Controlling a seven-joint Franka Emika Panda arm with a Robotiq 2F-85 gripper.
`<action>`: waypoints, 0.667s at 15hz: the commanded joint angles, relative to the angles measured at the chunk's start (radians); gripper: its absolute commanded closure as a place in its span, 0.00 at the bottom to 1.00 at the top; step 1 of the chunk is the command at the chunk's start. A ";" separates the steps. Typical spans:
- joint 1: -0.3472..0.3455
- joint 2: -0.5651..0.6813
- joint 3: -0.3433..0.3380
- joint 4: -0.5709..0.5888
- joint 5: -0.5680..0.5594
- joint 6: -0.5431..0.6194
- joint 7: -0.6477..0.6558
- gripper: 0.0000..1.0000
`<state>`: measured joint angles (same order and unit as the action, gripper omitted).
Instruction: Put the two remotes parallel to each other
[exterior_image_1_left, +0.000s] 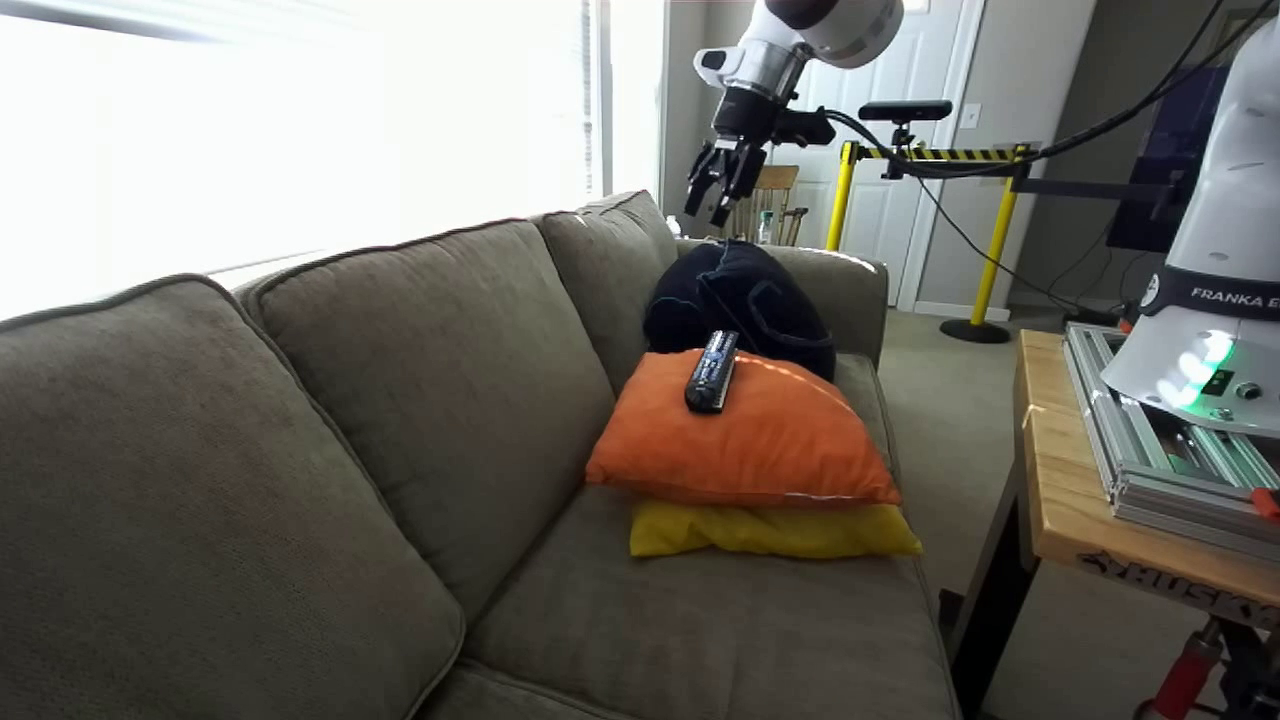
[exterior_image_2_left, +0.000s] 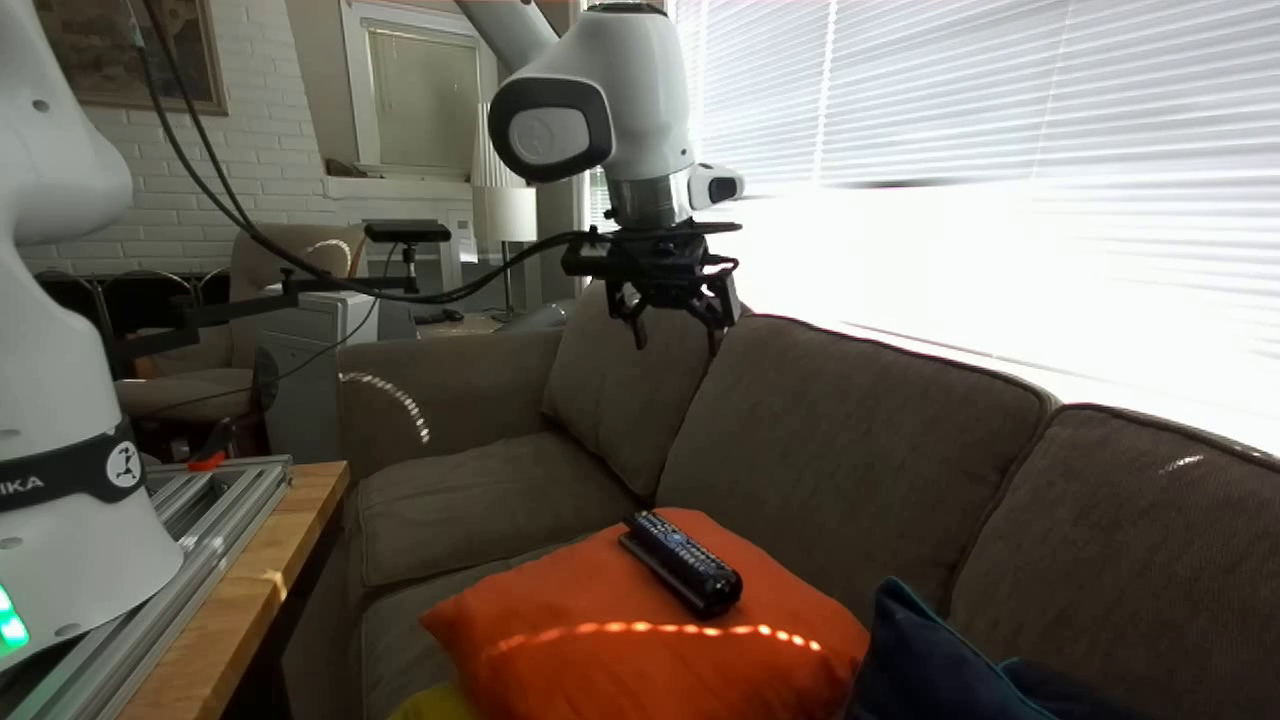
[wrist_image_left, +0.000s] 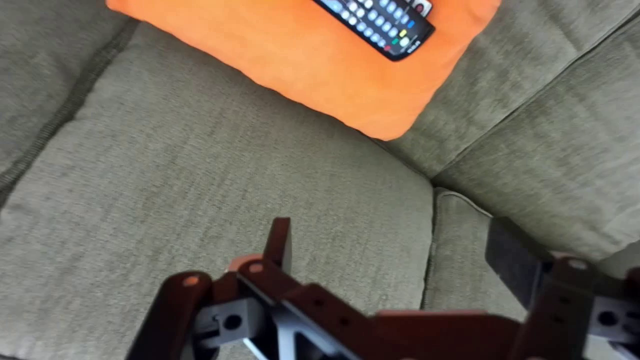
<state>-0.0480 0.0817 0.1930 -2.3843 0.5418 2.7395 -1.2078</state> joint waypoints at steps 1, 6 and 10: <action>0.010 -0.110 -0.041 -0.077 -0.098 -0.073 0.251 0.00; 0.055 -0.168 -0.106 -0.056 -0.037 -0.231 0.462 0.00; 0.073 -0.204 -0.128 -0.072 -0.075 -0.203 0.610 0.00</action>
<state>-0.0019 -0.0765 0.0915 -2.4315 0.4860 2.5356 -0.7031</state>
